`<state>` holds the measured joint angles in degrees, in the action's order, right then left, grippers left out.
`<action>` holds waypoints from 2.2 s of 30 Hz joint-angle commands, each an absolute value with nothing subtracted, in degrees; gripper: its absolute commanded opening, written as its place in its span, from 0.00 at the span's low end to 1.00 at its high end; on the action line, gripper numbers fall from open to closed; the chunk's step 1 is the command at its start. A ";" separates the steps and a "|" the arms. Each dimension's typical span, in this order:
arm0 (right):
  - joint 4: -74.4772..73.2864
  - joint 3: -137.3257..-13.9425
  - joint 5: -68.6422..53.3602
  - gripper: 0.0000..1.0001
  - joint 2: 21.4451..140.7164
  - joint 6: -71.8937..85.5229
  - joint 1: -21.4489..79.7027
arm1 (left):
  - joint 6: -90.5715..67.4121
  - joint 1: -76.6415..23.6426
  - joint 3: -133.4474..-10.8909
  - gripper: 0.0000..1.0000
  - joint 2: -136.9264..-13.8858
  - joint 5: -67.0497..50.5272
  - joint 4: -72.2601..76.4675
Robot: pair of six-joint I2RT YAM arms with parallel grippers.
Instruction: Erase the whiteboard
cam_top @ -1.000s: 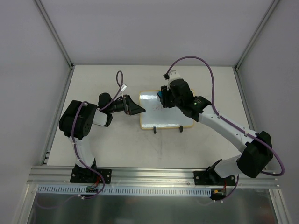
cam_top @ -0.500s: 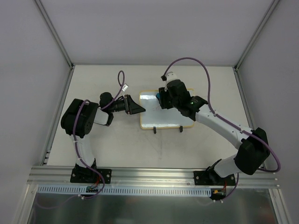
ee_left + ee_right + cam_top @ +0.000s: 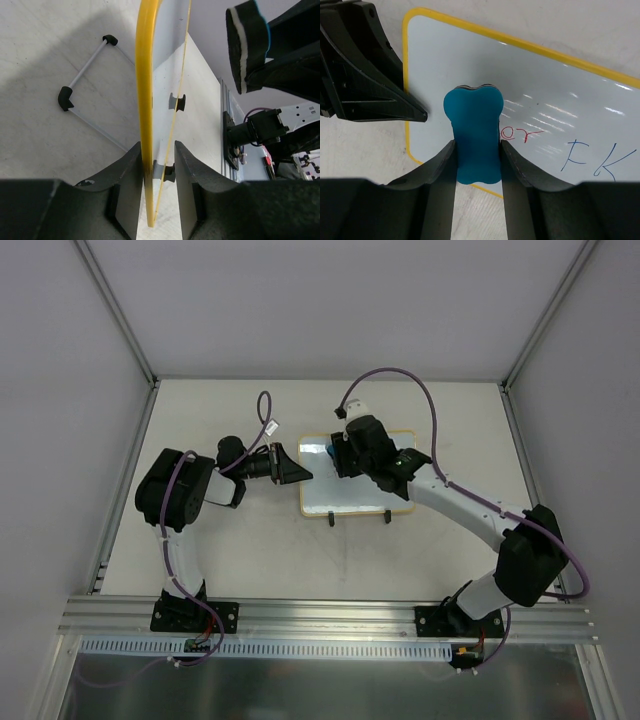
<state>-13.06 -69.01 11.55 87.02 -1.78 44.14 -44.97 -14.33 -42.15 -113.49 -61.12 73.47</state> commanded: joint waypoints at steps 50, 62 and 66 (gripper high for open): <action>-8.96 -61.18 22.15 0.27 95.36 3.86 50.27 | -41.40 -14.94 -45.79 0.00 -116.72 -68.38 96.33; -8.61 -58.35 25.48 0.26 94.66 5.36 51.33 | -40.96 -15.03 -45.26 0.00 -116.28 -68.55 96.33; -8.88 -61.43 26.28 0.26 95.62 3.78 50.89 | -40.69 -15.03 -44.82 0.00 -116.02 -68.55 96.33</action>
<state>-6.92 -59.35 22.31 94.54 4.34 52.01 -44.31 -14.22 -45.28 -116.86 -66.04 74.70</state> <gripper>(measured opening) 0.386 0.066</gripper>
